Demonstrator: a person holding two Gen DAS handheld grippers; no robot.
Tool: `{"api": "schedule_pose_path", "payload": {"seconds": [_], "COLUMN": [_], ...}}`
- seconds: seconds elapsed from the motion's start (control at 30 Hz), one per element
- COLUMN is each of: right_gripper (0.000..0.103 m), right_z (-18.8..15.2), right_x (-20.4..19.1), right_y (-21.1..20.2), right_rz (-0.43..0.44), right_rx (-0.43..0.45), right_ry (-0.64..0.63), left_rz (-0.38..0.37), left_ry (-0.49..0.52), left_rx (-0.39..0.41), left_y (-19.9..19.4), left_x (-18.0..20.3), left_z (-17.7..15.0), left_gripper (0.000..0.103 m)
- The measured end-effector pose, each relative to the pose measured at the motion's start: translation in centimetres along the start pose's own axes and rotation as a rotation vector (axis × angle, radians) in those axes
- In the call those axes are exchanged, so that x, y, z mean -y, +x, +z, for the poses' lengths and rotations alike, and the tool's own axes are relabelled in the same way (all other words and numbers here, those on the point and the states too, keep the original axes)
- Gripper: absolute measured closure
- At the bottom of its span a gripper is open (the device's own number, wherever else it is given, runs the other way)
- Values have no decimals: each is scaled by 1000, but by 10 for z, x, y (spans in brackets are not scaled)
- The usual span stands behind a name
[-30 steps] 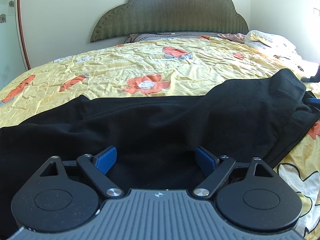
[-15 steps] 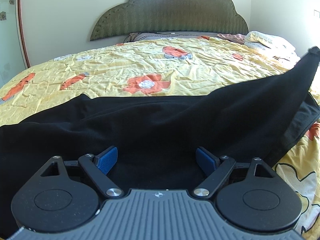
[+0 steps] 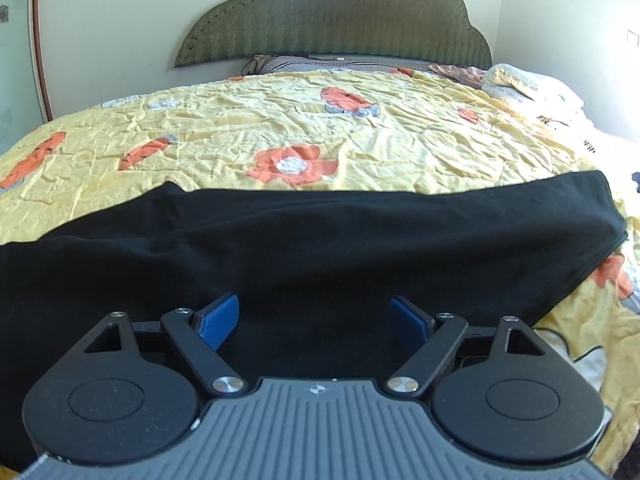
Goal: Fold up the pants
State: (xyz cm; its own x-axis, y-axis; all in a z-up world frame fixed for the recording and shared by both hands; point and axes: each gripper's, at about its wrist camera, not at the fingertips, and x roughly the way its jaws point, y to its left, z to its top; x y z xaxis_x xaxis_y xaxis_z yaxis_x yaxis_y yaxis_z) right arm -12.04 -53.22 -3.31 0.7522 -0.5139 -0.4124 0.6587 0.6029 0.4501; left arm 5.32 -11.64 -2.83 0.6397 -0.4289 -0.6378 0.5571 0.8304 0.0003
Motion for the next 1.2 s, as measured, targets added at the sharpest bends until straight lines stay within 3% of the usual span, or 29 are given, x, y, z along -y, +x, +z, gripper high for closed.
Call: {"api": "schedule_pose_path", "payload": {"seconds": [0.03,0.07,0.1,0.13,0.17,0.23,0.3,0.43,0.47,0.5,0.57,0.6,0.63,0.67,0.73,0.8,0.87,0.93,1.1,1.2], "right_gripper": [73,56,46,39,39,39,39,36,36,36,36,36,36,35,32,32,31,31,29,26], "right_z": [-1,-6,-12,-25,-35,-51,-50,-25,-25,-28,-43,-56,-70,-82,-95,-90,-82,-77,-56,-60], "right_x": [-19,-37,-53,-73,-86,-101,-92,-72,-75,-82,-99,-111,-118,-121,-117,-110,-107,-108,-107,-99], "right_y": [4,12,22,36,46,66,87,89,74,60,45,41,39,38,25,15,9,2,17,45], "right_rz": [97,196,280,356,371,293,120,-115,-83,19,249,330,349,334,325,347,364,362,349,280], "right_rx": [-42,-121,-212,-316,-370,-389,-313,-188,-154,-158,-267,-335,-392,-432,-423,-504,-546,-509,-350,-431], "right_ry": [-70,-130,-177,-234,-293,-429,-525,-498,-508,-520,-554,-585,-626,-674,-742,-754,-784,-790,-635,-610], "left_rz": [4,16,31,50,75,60,4,-23,-33,-38,-21,-6,5,8,-21,-27,-18,-15,14,6], "left_ry": [2,10,26,46,77,154,219,265,244,217,157,142,140,162,237,279,329,299,136,153], "left_rx": [22,57,85,97,85,5,-81,-25,-3,25,66,65,46,0,-118,-44,-19,11,30,-92], "left_y": [-4,-9,-12,-12,-9,1,8,-7,-8,-8,-2,4,12,21,33,18,10,8,24,43], "left_x": [0,2,4,6,10,15,19,26,25,25,29,31,35,40,49,52,57,57,54,58], "left_z": [4,8,12,15,17,15,2,-4,0,6,20,25,29,28,18,2,-4,2,29,26], "left_gripper": [20,19,18,17,18,20,26,28,26,25,19,18,18,20,28,24,24,24,19,22]}}
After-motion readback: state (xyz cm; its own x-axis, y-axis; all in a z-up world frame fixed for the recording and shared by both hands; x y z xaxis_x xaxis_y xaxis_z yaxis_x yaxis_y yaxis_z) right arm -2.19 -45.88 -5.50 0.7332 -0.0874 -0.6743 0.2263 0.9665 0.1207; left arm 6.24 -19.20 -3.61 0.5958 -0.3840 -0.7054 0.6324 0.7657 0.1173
